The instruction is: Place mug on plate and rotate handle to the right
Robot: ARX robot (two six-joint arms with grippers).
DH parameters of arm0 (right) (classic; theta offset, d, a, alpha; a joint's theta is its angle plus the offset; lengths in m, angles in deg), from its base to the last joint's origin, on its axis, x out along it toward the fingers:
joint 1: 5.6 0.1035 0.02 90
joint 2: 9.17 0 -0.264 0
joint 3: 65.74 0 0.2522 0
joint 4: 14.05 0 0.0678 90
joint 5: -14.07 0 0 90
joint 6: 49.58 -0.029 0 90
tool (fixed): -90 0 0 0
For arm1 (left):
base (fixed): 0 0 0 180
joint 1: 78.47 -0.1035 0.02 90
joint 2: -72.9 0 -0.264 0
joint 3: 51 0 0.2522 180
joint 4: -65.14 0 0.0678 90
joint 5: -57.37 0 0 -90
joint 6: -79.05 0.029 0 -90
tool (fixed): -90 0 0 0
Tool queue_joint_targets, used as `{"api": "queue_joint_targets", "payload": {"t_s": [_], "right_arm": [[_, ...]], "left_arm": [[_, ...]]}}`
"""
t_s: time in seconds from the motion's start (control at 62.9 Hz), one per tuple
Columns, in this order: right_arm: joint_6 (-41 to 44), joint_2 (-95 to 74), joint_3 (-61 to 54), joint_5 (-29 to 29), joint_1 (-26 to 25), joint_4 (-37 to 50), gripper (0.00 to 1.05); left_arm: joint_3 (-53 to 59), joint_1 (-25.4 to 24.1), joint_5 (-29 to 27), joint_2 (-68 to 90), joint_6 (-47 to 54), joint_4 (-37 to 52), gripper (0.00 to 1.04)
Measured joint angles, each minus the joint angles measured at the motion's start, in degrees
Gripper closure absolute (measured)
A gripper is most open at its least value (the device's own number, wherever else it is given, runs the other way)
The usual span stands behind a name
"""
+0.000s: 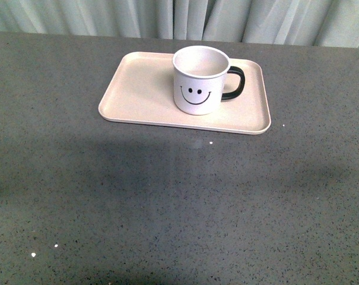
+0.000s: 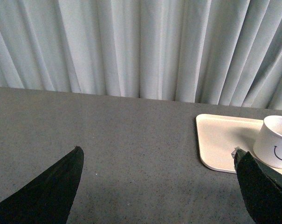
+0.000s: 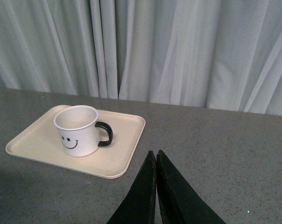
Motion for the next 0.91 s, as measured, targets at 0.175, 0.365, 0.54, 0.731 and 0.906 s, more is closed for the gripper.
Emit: {"api": "queue_joint_targets", "payload": {"t_s": [0.175,0.365,0.54,0.731,0.906], "right_arm": [[0.0,4.6,0.0,0.0,0.0,-4.4,1.03],[0.0,8.3,0.0,0.0,0.0,-8.1,1.03],[0.0,11.1,0.0,0.0,0.0,-10.9,1.03],[0.0,21.2,0.0,0.0,0.0,-21.8,1.03],[0.0,22.0,0.0,0.0,0.0,-22.1,1.03]], "left_arm": [[0.0,0.0,0.0,0.0,0.0,0.0,0.09],[0.0,0.0,0.0,0.0,0.0,0.0,0.09],[0.0,0.0,0.0,0.0,0.0,0.0,0.09],[0.0,0.0,0.0,0.0,0.0,0.0,0.09],[0.0,0.0,0.0,0.0,0.0,0.0,0.09]]}}
